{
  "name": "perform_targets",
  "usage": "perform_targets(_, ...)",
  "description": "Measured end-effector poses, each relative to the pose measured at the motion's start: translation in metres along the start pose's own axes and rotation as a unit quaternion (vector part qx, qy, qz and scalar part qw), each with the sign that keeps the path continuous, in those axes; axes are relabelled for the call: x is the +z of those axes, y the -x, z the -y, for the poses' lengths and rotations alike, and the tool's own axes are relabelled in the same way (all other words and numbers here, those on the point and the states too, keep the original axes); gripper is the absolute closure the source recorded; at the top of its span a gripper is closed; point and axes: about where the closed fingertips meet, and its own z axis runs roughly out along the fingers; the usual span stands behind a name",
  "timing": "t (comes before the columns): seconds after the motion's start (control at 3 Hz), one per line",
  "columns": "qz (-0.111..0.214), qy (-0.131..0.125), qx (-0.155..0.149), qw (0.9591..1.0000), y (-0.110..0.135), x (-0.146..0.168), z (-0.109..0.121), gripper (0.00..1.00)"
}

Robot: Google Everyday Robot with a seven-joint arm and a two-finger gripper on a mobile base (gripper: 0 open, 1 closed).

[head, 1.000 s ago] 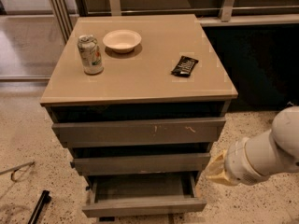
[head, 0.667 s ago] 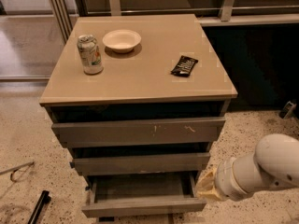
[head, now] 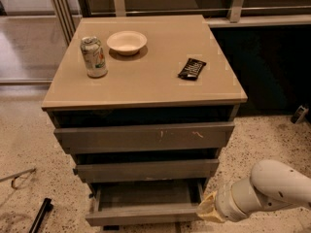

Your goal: Close bottom drawer

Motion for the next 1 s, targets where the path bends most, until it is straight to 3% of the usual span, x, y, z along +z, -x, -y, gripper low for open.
perform_targets(0.33, -0.007, -0.002, -0.015, 0.9999, -0.014, 0.032, 0.004, 1.00)
perform_targets(1.0, -0.001, -0.004, -0.045, 0.9990, -0.073, 0.155, 0.029, 1.00)
